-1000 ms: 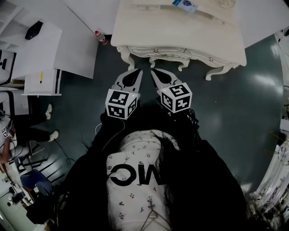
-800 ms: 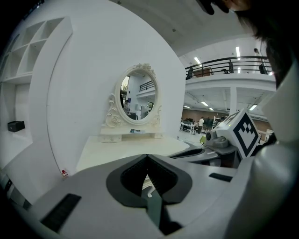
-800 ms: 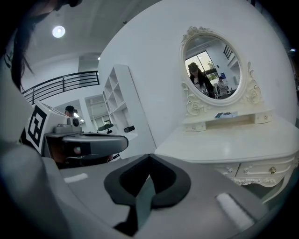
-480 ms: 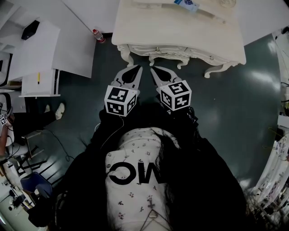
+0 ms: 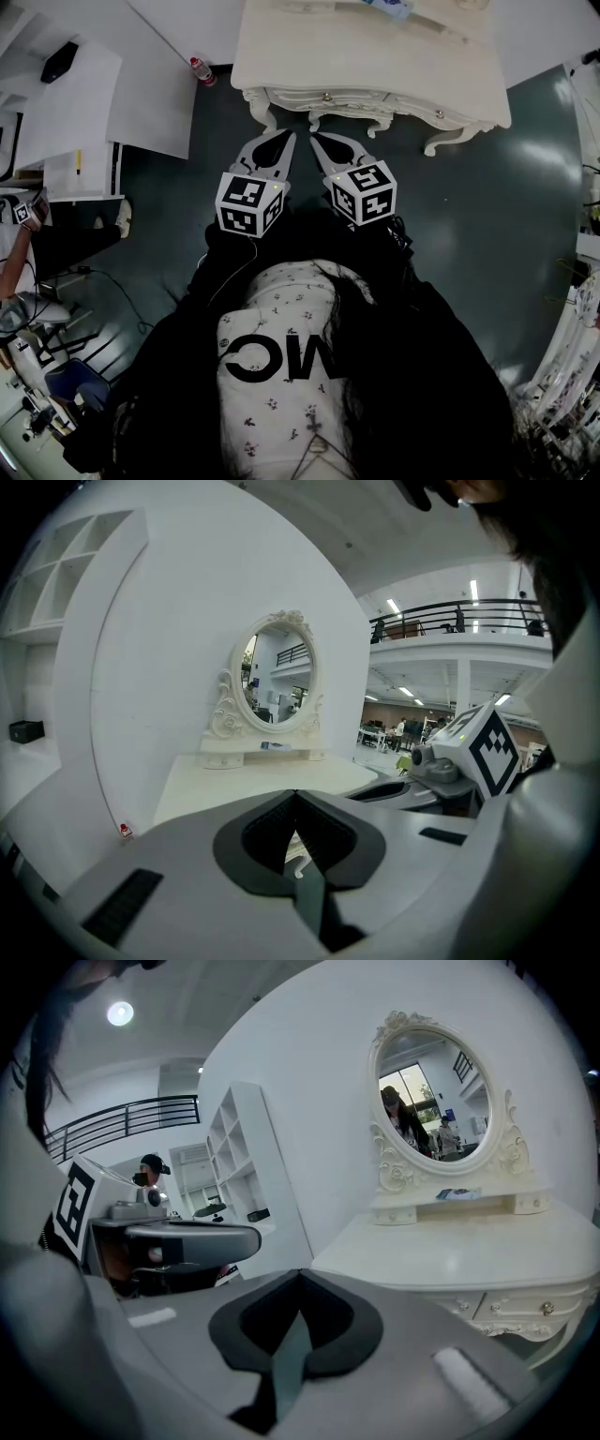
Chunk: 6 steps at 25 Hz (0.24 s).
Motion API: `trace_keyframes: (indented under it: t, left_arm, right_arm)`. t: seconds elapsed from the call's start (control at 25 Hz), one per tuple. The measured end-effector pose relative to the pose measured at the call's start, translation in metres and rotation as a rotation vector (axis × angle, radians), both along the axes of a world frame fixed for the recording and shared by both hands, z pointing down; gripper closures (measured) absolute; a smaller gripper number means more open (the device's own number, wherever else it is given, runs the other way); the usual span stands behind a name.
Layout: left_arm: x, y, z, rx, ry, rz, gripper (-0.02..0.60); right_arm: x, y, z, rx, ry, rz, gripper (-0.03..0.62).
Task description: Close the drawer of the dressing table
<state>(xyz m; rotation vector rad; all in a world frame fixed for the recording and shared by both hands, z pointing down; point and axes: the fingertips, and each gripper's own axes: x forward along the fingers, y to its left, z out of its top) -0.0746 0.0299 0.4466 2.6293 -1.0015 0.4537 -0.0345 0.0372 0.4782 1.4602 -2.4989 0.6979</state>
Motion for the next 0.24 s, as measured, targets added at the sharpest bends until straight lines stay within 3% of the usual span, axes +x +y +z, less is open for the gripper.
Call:
trace_keyframes:
  t: [0.24]
  left_arm:
    - [-0.0012,-0.0045,-0.0028,0.009,0.010,-0.001,0.581]
  right_arm:
    - [0.0011,-0.0041,-0.0016,0.004,0.006,0.005,0.585]
